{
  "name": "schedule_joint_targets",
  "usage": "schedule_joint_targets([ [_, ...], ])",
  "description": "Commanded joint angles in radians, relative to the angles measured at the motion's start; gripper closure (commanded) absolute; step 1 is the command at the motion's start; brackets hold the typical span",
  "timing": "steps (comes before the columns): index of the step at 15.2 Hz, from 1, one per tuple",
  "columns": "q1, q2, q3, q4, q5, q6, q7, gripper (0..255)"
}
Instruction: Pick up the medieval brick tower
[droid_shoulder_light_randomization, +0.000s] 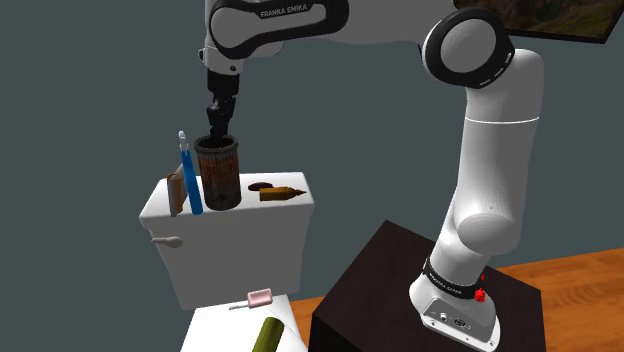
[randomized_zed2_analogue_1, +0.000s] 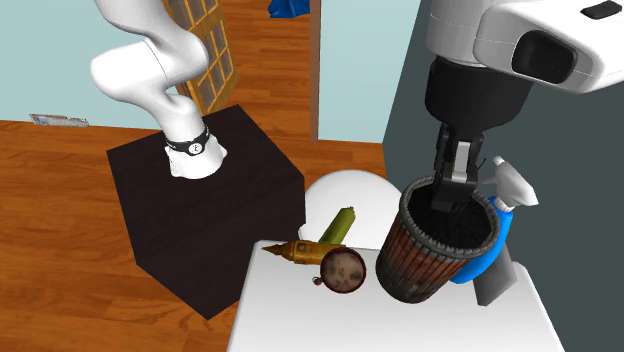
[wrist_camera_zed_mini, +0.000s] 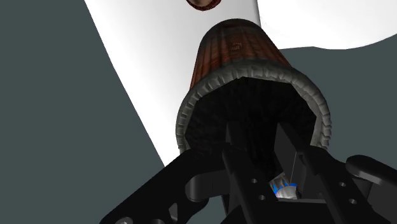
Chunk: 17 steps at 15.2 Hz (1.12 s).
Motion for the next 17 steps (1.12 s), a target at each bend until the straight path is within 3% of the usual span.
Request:
schedule_joint_targets([
  [1,0.0,0.002,0.0,0.002,0.0,0.0,-0.001,255],
  [17,0.008,0.036,0.002,0.254,-0.007,-0.219,0.005,255],
])
